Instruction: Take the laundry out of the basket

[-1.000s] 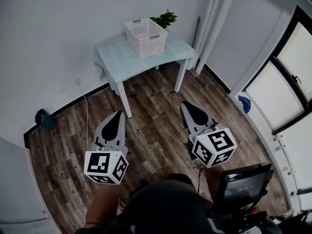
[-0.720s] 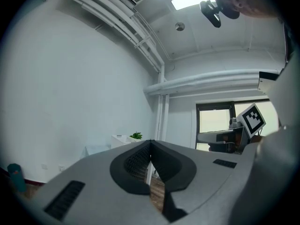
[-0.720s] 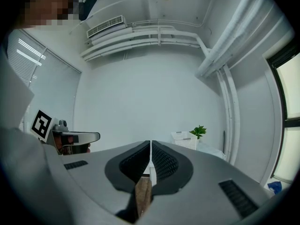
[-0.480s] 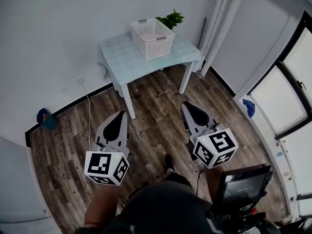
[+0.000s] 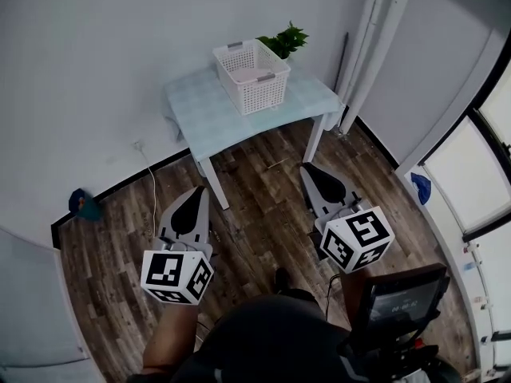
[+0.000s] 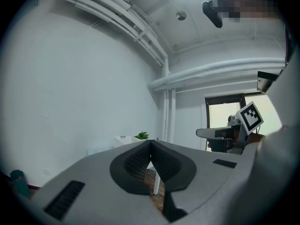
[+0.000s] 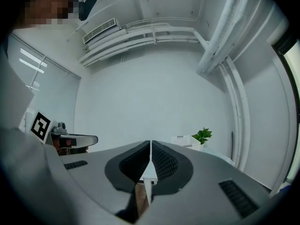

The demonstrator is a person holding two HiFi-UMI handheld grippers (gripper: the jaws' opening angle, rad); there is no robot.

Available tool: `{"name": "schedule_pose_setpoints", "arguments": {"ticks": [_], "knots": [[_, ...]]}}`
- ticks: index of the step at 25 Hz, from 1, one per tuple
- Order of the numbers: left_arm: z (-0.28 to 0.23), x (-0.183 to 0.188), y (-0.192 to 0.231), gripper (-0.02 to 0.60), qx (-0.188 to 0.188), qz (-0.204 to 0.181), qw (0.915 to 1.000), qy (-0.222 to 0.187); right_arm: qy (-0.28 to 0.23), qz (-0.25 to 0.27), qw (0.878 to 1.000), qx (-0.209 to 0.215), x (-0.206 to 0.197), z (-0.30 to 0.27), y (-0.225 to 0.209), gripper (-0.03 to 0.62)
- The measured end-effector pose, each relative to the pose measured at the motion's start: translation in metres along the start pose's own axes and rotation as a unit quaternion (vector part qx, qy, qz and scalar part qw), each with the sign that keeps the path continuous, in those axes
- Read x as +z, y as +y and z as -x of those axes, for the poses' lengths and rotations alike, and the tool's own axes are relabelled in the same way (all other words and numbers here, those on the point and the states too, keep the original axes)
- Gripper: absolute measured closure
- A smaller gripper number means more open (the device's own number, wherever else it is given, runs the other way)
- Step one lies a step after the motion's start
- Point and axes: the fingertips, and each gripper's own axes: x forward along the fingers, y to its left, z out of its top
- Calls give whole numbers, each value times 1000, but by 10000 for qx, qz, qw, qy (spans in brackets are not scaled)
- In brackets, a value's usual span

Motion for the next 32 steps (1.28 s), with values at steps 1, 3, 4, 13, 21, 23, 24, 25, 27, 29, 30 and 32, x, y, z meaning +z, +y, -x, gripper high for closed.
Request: {"name": "schedule_pose_setpoints", "arguments": {"ticks": [1,3,4,13,21,23,24,25,27,29,30,32], "knots": [[-9,2,-2,574,1,-25,10000,4,-17,-8,10000,10,2,-4,-9,572],[-24,4,-5,574,28,-63,10000,14,-40,-30,10000,44,5,-12,-25,572],[-32,5,-5,574,57,-69,10000,27,-39,-38,10000,78,5,-16,-31,572],[-104,9,-18,575,179,-118,9997,114,-21,-36,9996,282,9,-44,-98,572],[-151,4,-22,574,272,-112,9993,240,0,-32,9991,426,12,-69,-139,572],[-159,3,-19,575,248,-132,9992,278,19,-65,9991,420,10,-78,-144,572],[-163,2,-15,574,252,-120,9992,277,34,-68,9991,407,8,-84,-145,572],[-167,2,-9,574,268,-92,9993,264,53,-71,9992,386,6,-90,-147,572],[-176,1,4,574,295,-29,9993,239,95,-86,9993,341,2,-103,-150,572],[-188,-1,17,574,267,25,9993,256,135,-79,9994,303,-1,-116,-153,572],[-195,-2,24,574,232,43,9994,269,151,-60,9995,274,-1,-124,-154,572],[-209,-2,38,574,150,46,9995,270,172,-18,9996,216,0,-141,-155,572]]}}
